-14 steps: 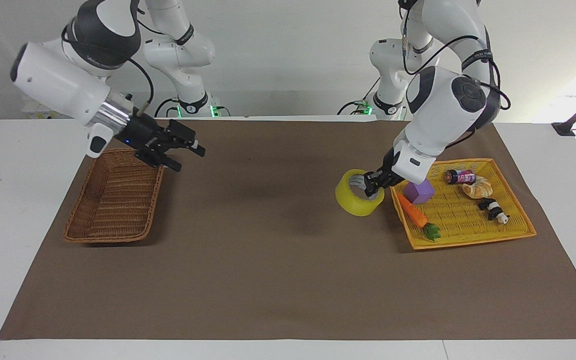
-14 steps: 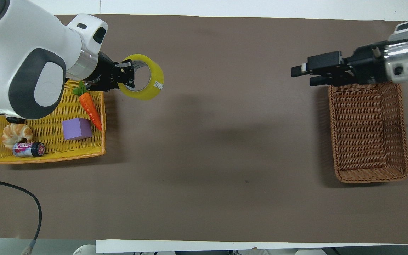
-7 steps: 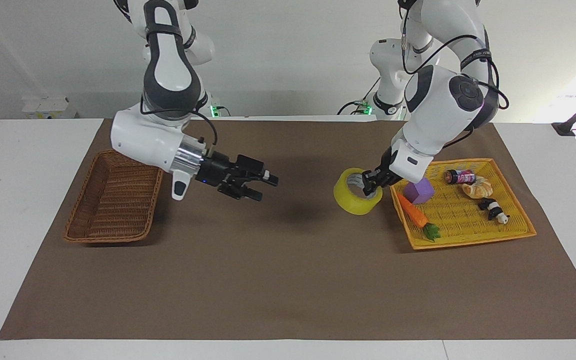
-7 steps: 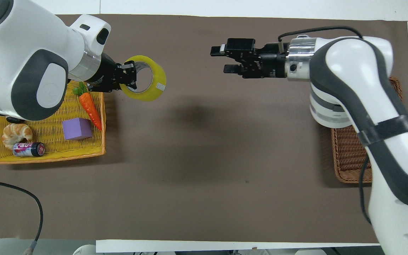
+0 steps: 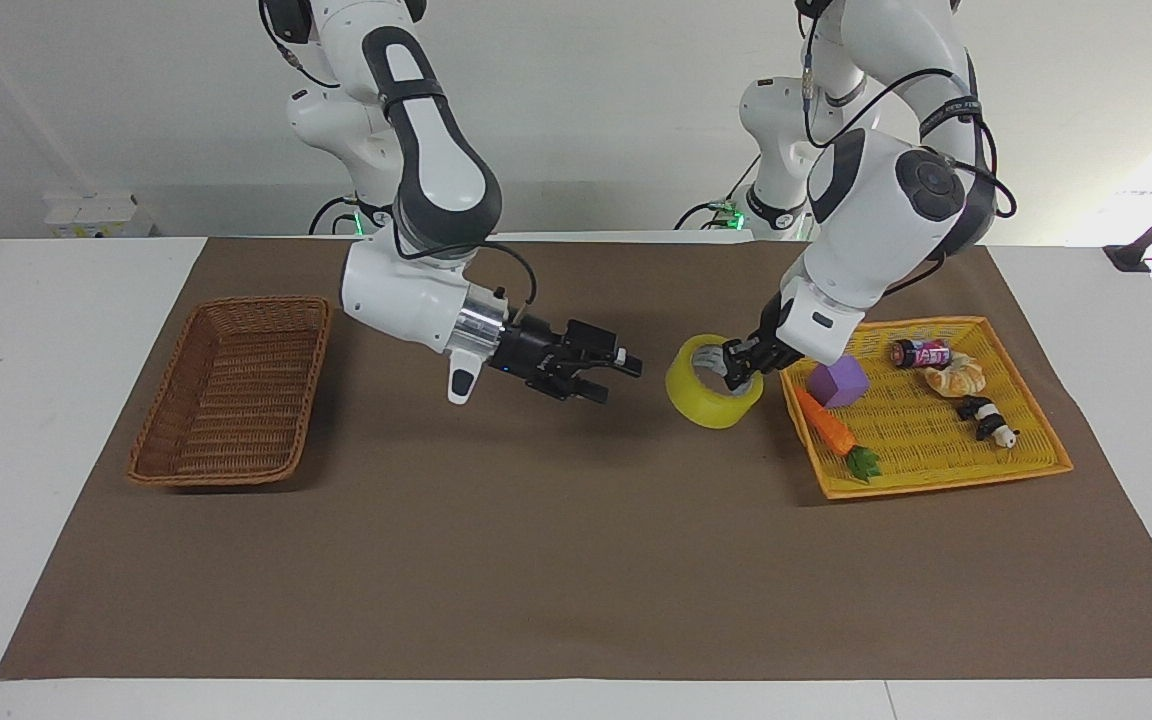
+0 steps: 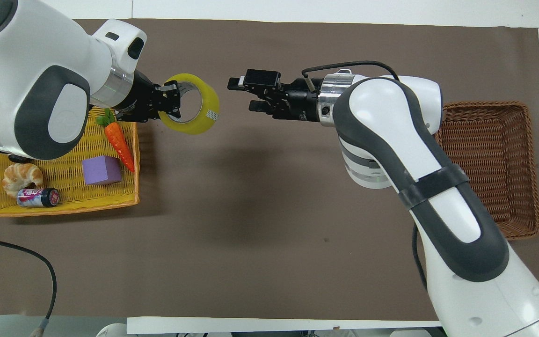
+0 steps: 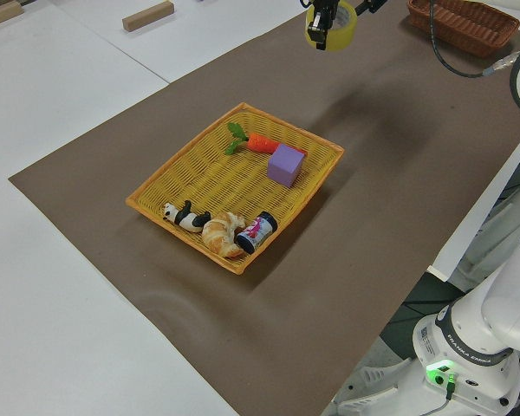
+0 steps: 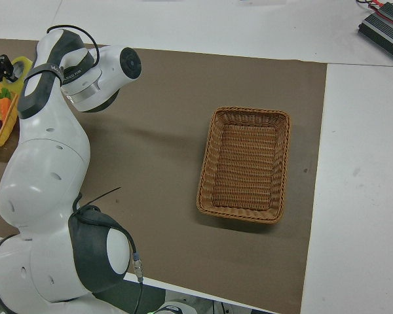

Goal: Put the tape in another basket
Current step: 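Reach the right gripper toward the tape held by the left gripper, then close the right gripper on the tape roll's rim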

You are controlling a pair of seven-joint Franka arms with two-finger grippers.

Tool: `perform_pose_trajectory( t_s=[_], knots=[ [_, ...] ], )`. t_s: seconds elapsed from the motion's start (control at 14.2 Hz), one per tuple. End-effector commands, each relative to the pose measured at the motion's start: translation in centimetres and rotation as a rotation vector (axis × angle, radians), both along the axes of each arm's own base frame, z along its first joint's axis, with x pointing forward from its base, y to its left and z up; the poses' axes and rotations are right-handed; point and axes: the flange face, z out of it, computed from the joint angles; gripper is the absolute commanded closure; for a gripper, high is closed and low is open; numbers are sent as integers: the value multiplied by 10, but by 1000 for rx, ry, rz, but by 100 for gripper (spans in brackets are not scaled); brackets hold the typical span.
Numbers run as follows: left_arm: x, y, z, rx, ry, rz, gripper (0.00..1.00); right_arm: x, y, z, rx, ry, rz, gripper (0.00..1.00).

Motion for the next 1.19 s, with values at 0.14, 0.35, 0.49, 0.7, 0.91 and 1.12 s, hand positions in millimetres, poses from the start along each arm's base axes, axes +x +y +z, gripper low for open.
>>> perform_pose_trajectory(
  t_s=[0.14, 0.35, 0.49, 0.7, 0.91, 1.12],
  knots=[
    [-5, 8, 8, -3, 12, 16, 100, -7, 23, -6, -2, -19, -19, 1],
    [-6, 7, 9, -4, 8, 17, 100, -9, 34, -10, -19, -27, -33, 1],
    [-6, 6, 8, -4, 9, 16, 100, -6, 46, -5, -16, -47, -28, 1],
    [-7, 6, 8, -4, 10, 14, 100, -8, 52, -3, -22, -57, -31, 1],
    [-7, 6, 7, -3, 13, 14, 100, -10, 54, -3, -24, -59, -25, 9],
    [-7, 5, 6, -3, 13, 13, 100, -12, 56, -5, -26, -57, -21, 15]
  ],
)
